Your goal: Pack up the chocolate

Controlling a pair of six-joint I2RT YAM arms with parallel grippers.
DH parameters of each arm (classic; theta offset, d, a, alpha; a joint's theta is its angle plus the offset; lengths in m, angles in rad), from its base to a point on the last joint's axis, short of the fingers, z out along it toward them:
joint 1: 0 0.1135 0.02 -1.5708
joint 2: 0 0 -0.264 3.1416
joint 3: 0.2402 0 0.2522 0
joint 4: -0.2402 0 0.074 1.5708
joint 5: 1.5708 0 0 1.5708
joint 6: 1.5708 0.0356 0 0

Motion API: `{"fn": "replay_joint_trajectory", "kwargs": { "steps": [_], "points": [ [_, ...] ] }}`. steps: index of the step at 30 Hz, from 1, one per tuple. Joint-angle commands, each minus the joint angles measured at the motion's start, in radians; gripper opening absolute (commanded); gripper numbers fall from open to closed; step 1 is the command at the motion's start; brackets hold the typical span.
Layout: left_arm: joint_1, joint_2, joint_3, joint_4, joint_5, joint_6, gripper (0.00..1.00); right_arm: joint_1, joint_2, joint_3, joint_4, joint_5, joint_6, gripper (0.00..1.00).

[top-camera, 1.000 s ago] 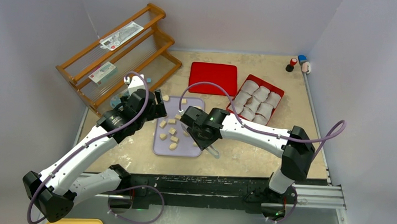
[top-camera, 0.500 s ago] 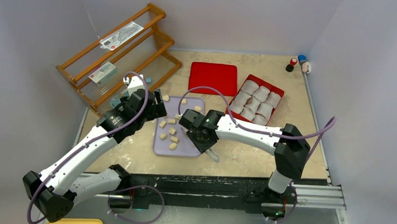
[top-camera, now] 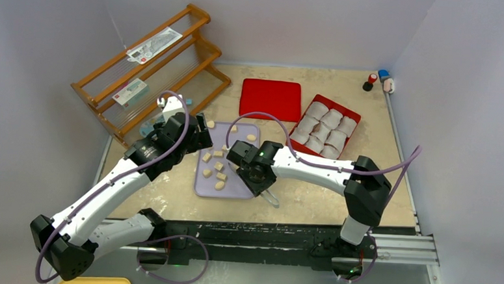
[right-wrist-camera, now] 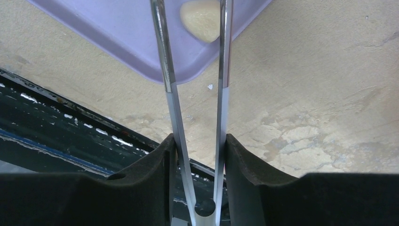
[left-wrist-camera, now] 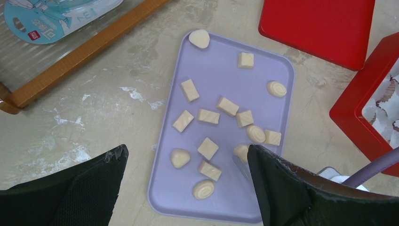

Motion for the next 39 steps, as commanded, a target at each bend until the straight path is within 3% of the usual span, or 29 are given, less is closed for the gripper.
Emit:
{"fn": "replay_joint_trajectory", "kwargs": {
  "steps": [1,39],
  "points": [
    [-0.006,-0.002,0.015,0.004,-0.007,-0.014,0.97,0.002,-0.008,-0.009,0.0,0.01,-0.004,0.41],
    [-0.006,0.044,0.013,0.048,-0.004,0.003,0.98,0.001,-0.108,0.011,-0.048,0.058,0.002,0.39]
  ]
}}
